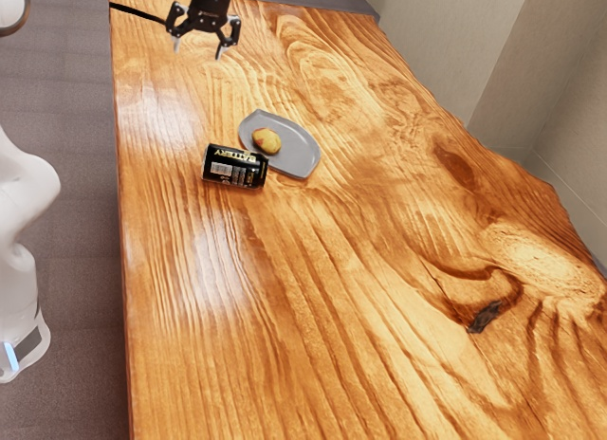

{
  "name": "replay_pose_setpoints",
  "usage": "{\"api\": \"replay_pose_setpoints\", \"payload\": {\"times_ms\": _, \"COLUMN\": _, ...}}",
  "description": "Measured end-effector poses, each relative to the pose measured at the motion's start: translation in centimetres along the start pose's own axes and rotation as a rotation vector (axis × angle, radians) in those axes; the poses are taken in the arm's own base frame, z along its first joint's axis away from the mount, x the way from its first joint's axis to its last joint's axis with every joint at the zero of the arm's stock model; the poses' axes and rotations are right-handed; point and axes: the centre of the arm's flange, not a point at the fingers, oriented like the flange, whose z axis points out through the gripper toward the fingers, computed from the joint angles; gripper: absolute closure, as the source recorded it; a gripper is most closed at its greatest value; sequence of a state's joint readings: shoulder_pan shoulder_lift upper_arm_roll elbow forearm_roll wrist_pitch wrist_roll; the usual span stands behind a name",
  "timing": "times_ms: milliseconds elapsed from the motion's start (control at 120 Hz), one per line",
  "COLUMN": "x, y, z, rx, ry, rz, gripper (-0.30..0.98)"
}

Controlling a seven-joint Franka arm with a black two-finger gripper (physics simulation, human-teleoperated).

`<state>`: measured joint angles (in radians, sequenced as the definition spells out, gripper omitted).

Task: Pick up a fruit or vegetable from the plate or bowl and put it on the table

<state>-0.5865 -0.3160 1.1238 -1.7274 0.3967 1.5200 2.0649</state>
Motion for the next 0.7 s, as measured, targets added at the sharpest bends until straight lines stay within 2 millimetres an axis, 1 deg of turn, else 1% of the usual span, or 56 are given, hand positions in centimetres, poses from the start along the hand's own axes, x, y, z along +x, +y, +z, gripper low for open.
{"api": "replay_pose_setpoints", "payload": {"times_ms": 67, "x": 0.3, "y": -0.5, "z": -0.1, "rx": 0.007, "ry": -0.01, "rz": 0.014, "gripper": 0.0}}
{"api": "replay_pose_setpoints", "payload": {"times_ms": 158, "x": 1.3, "y": -2.3, "z": 0.0, "rx": 0.009, "ry": -0.028, "rz": 0.046, "gripper": 0.0}}
{"api": "replay_pose_setpoints", "payload": {"times_ms": 225, "x": 1.4, "y": -3.0, "z": -0.1, "rx": 0.022, "ry": -0.034, "rz": 0.056, "gripper": 0.0}}
{"api": "replay_pose_setpoints", "payload": {"times_ms": 300, "x": 0.9, "y": -3.1, "z": 0.0, "rx": 0.032, "ry": -0.034, "rz": 0.051, "gripper": 0.0}}
{"api": "replay_pose_setpoints", "payload": {"times_ms": 342, "x": 0.2, "y": -3.2, "z": 0.3, "rx": 0.037, "ry": -0.028, "rz": 0.043, "gripper": 0.0}}
{"api": "replay_pose_setpoints", "payload": {"times_ms": 433, "x": -0.6, "y": -4.0, "z": 1.3, "rx": 0.039, "ry": -0.014, "rz": 0.044, "gripper": 0.0}}
{"api": "replay_pose_setpoints", "payload": {"times_ms": 625, "x": -0.6, "y": -5.6, "z": 1.4, "rx": 0.055, "ry": -0.009, "rz": 0.06, "gripper": 0.0}}
{"api": "replay_pose_setpoints", "payload": {"times_ms": 700, "x": 0.0, "y": -7.0, "z": 1.1, "rx": 0.066, "ry": -0.012, "rz": 0.08, "gripper": 0.0}}
